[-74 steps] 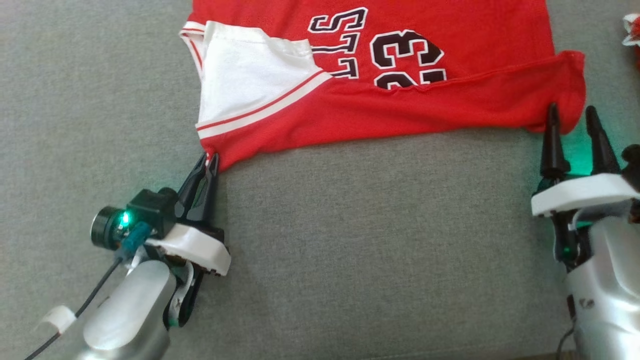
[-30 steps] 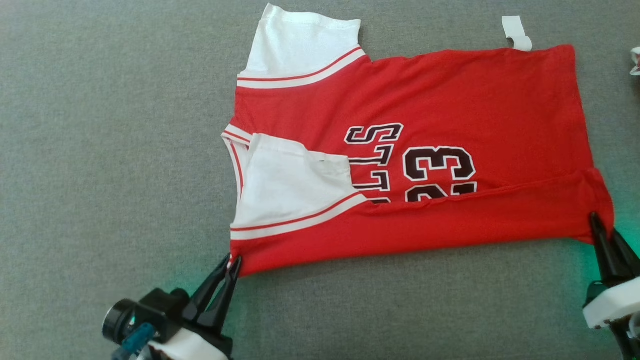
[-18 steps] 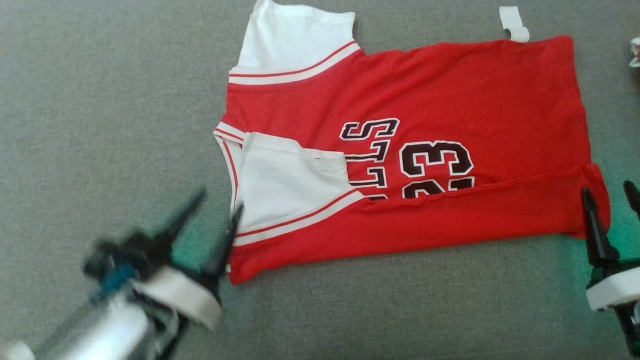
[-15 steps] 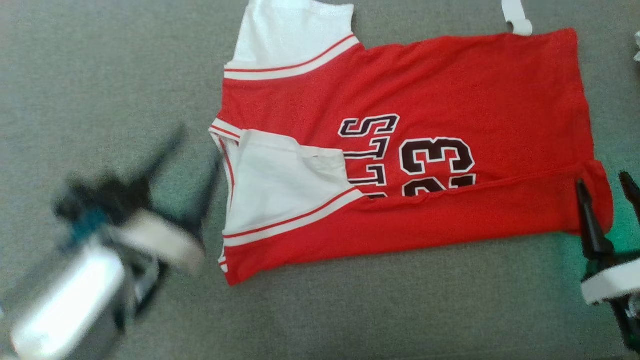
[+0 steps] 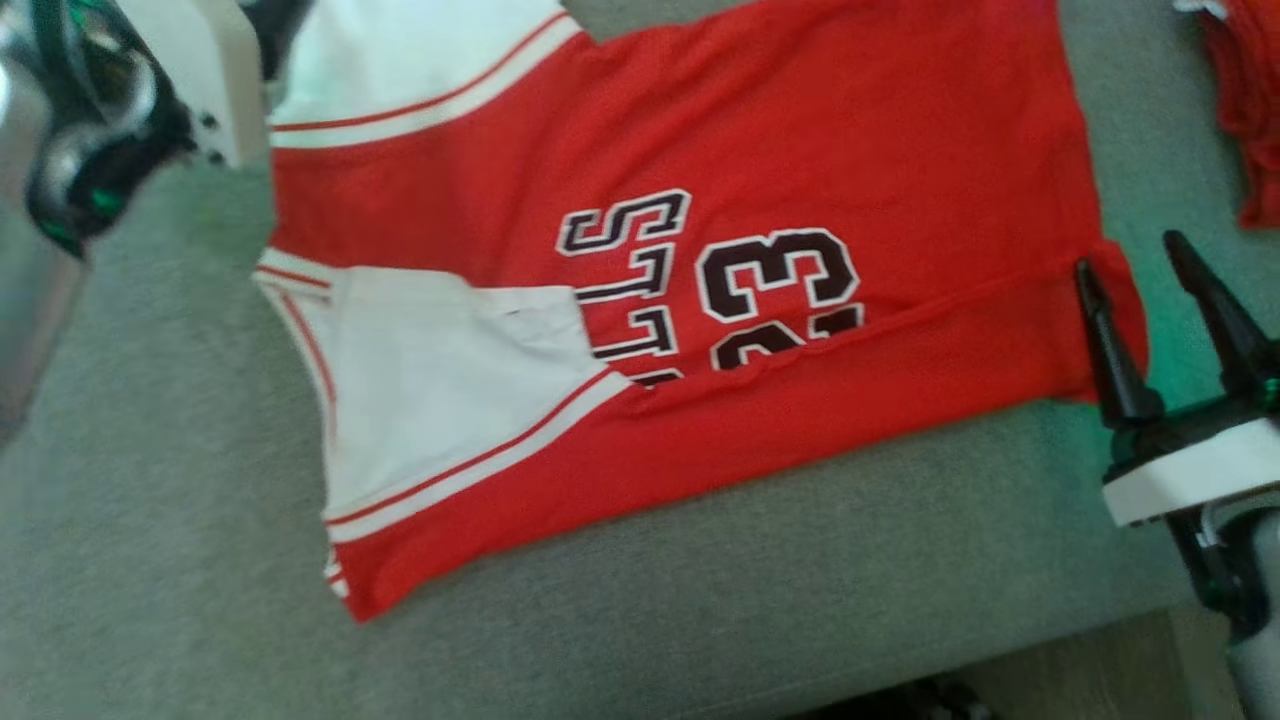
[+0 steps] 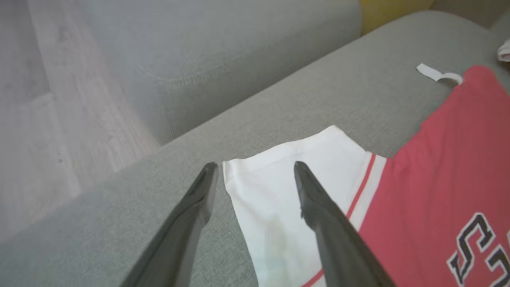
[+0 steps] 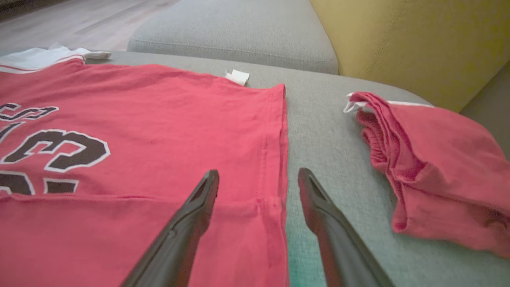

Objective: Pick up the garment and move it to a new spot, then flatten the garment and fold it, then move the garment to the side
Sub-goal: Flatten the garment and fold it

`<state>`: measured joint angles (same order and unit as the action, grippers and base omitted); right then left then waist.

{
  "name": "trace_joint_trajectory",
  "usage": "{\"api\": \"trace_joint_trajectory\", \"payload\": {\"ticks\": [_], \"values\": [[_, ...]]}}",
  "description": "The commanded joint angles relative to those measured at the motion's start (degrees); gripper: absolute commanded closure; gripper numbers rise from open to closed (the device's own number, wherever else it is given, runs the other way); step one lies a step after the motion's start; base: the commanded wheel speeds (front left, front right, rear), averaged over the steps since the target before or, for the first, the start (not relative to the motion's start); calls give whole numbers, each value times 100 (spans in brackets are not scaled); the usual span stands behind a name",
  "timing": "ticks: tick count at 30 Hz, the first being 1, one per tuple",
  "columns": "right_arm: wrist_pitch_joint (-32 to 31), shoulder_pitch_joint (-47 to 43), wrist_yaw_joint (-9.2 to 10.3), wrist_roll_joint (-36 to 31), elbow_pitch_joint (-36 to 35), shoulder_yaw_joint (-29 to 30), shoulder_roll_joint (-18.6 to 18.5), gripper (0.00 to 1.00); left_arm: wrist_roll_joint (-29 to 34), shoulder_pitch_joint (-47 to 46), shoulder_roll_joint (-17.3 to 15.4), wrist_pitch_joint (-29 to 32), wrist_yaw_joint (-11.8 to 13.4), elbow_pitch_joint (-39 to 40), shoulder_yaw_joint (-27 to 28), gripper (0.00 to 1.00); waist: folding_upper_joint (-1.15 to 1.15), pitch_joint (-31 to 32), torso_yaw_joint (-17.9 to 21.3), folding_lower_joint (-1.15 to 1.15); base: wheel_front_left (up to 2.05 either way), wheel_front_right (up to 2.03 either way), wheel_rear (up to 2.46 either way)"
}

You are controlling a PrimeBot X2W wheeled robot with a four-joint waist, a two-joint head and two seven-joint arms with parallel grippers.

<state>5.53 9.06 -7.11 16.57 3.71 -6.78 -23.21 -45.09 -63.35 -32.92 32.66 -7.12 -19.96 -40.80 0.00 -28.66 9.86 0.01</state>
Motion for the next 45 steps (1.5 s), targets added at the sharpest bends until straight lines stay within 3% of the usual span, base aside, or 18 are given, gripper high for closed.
{"api": "trace_joint_trajectory", "payload": {"ticks": [1,10,18,26,27,28,29,37,45], "values": [[50,30,-37,-10,-137,-99,-87,0,-76,-378,-260,196,-21,-27,207,0,0,-260,293,-1,0,0,0],[229,199,-37,164,130,-314,81,0,-55,-1061,-617,693,-34,-1033,-233,0,0,-559,761,-1,0,0,0],[374,346,-37,147,305,-407,90,0,-73,-1259,-932,789,-35,-1224,-688,0,0,-660,912,-1,0,0,0],[491,463,-37,139,400,-419,105,0,-385,-1413,-1045,838,-36,-1187,-974,0,0,-750,995,-1,0,0,0],[511,475,-37,135,411,-412,107,0,-425,-1443,-1065,834,-36,-1138,-1025,42,0,-766,998,-1,0,0,0],[528,493,-37,136,421,-407,106,0,-428,-1493,-1093,783,-36,-1074,-1081,92,0,-786,999,-1,0,0,0],[550,524,-37,133,421,-401,105,0,-417,-1543,-1119,709,-36,-1053,-1115,100,0,-804,999,-1,0,0,0],[453,1120,-37,409,276,-370,16,0,-490,-1769,-1185,245,-36,-945,-1448,100,0,-780,921,-1,0,0,0],[-1196,2883,-37,1417,1026,-1022,-425,0,-597,-2139,-1112,-92,-36,-764,-1890,100,0,-789,634,-1,0,0,0]]}}
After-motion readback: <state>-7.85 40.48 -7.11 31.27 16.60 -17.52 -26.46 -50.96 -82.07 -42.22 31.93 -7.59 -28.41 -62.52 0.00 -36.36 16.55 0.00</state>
